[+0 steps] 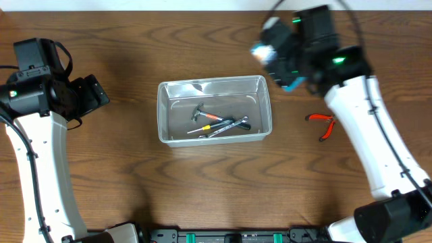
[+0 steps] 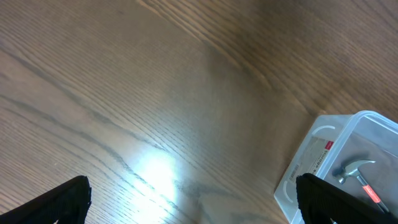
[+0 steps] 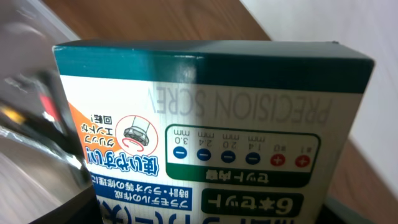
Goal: Pack container
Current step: 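Carry the box with the right gripper over the container and release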
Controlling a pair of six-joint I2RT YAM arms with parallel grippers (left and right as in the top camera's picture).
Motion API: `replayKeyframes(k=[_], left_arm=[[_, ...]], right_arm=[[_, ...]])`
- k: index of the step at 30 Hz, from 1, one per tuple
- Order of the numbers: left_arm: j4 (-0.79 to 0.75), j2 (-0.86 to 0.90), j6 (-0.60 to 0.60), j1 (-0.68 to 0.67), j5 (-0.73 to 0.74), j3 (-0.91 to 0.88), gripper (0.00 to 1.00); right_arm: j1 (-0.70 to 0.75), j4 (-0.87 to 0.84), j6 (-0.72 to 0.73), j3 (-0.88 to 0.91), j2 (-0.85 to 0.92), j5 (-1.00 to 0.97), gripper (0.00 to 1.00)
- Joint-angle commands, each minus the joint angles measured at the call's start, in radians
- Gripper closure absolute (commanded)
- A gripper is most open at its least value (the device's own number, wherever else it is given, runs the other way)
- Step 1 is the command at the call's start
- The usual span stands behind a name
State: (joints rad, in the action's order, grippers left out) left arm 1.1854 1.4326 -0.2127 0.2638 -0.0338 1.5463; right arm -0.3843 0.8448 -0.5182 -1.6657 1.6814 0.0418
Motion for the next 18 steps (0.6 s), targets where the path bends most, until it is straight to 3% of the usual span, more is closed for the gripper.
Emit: replayKeyframes(k=[1, 7, 12, 16, 18], left_arm=[[0.003, 0.005, 0.002, 0.000, -0.012, 0.008, 0.02], [0.003, 0.005, 0.002, 0.000, -0.012, 0.008, 0.02], [0.003, 0.005, 0.002, 0.000, -0.012, 0.008, 0.02], [0.003, 0.005, 0.002, 0.000, -0.012, 0.008, 0.02], [0.003, 0.005, 0.002, 0.000, -0.012, 0.008, 0.02]], right_arm=[[-0.116, -0.054, -0.059, -0.009, 0.060, 0.040, 0.55], [-0.246, -0.153, -0.140, -0.009, 0.228, 0.050, 0.60], [-0.284, -0.116, -0.145, -0.009, 0.346, 0.119, 0.49], [-0.283, -0.077, -0.146, -0.009, 0.400, 0.135, 0.47], [-0.283, -0.057, -0.146, -0.009, 0.414, 0.135, 0.39]])
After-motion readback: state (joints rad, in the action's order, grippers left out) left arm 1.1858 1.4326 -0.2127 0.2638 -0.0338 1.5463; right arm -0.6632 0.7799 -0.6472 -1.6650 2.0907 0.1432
